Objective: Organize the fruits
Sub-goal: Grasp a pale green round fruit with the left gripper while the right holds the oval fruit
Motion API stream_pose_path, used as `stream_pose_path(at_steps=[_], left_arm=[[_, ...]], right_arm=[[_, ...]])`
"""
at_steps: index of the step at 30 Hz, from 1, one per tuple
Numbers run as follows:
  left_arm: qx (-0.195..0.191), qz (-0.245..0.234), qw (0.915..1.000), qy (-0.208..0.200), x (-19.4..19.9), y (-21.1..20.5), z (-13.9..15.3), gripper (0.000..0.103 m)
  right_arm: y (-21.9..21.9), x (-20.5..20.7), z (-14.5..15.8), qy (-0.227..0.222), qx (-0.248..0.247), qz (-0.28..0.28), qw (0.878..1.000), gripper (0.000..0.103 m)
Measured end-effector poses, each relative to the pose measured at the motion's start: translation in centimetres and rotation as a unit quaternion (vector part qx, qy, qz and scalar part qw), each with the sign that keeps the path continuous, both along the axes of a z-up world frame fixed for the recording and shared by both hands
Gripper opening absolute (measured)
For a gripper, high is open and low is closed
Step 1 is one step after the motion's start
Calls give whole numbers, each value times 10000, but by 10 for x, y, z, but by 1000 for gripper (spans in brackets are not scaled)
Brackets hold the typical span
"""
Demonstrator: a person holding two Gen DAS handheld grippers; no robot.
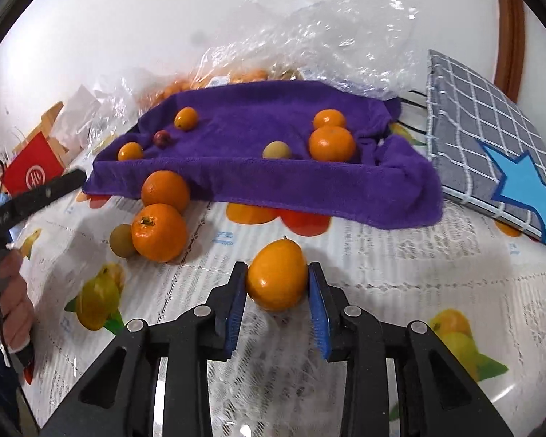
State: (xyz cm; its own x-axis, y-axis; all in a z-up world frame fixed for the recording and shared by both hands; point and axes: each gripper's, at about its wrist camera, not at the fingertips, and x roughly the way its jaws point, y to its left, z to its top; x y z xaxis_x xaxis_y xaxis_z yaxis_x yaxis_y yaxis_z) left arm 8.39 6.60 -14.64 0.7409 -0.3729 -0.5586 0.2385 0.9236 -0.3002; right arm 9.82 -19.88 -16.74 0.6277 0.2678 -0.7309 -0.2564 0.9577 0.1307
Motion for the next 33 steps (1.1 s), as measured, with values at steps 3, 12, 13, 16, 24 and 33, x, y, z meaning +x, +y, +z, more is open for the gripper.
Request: stream_pose_path(at_steps=[3,12,13,16,24,33], left_arm=[[94,-467,9988,97,-4,-17,-4,49],[502,-864,9919,779,11,-50,-22,49],[593,-826,9909,887,13,-51,-25,49],[633,-828,9912,822,11,-52,-24,26],[221,-405,9970,621,6,-28,-17,26],[120,-121,9997,156,-5,-19,-7,26]], right_arm=[[-17,-6,4,-157,131,-223,9995,33],[-34,-11,10,-321,323,-410,9981,33],[-32,-10,9,-315,293,-372,9984,33],[-28,-10,9,-295,239,-314,9988,33],[-33,-9,8,-286,275,-427,9983,33],[-33,-11,10,-368,275,-425,9980,33]])
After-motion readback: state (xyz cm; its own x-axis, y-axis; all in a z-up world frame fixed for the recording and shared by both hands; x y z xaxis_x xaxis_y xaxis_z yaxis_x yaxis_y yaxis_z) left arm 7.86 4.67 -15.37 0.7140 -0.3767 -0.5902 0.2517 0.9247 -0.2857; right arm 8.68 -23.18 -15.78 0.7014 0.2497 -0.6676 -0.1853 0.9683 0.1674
